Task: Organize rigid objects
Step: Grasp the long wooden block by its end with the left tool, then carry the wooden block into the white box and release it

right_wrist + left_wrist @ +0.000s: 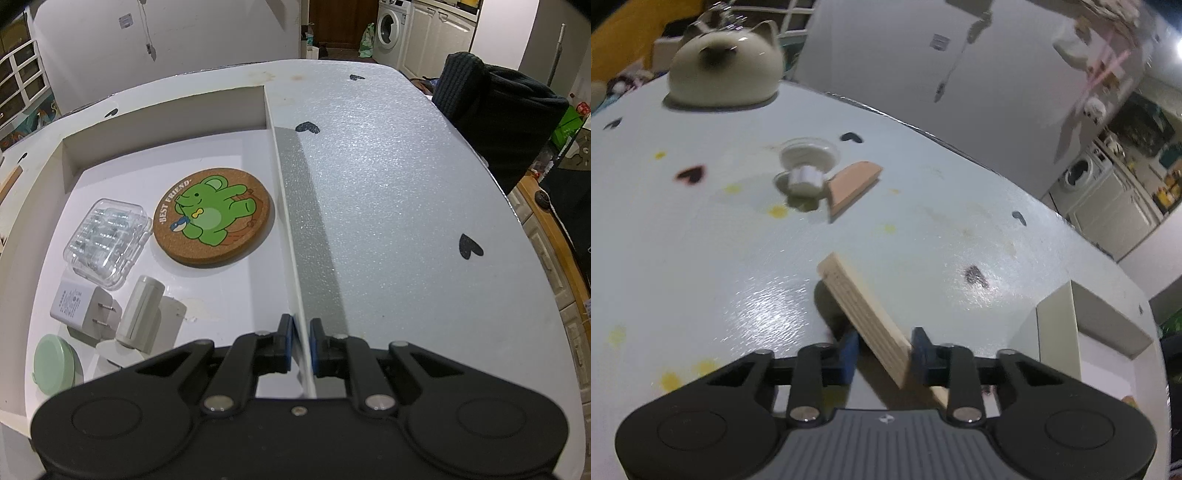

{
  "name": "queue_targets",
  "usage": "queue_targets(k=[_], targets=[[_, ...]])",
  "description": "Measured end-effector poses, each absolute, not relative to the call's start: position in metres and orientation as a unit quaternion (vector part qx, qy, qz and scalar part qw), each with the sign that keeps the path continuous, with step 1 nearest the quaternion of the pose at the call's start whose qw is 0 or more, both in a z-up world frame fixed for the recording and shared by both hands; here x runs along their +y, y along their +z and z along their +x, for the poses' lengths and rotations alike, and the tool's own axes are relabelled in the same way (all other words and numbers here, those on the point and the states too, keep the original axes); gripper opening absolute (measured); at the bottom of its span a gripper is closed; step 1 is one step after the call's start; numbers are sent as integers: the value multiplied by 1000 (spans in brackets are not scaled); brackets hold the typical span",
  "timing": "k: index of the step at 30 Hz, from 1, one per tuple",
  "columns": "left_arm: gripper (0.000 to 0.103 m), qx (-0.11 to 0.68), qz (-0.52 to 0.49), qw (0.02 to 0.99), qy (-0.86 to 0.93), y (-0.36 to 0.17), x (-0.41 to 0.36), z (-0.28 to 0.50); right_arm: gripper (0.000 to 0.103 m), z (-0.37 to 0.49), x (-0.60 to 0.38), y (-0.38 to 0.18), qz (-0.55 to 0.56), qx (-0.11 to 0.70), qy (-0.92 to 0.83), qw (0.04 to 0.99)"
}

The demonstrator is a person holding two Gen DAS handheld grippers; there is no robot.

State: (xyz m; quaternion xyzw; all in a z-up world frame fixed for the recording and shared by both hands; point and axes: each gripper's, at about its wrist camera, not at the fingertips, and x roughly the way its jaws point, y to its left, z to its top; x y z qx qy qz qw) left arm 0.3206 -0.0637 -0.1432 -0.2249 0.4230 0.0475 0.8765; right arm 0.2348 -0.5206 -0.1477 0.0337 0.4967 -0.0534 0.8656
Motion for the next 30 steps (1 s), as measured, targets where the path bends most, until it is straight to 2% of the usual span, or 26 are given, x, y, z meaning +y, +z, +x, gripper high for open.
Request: queue_targets(k=[6,10,18,30], targets=[[24,421,-280,862,44,-147,-48,315,11,235,-520,-148,33,496,-53,866],[14,417,-313,853,31,-149,-46,315,11,235,-520,-148,33,497,-53,866],[14,399,-315,861,-2,-125,-55,313,11,234,-521,-148,36,495,-53,867],[14,378,-208,897,-95,-65,-131,329,11,234,-521,-147,35,494,-53,867]])
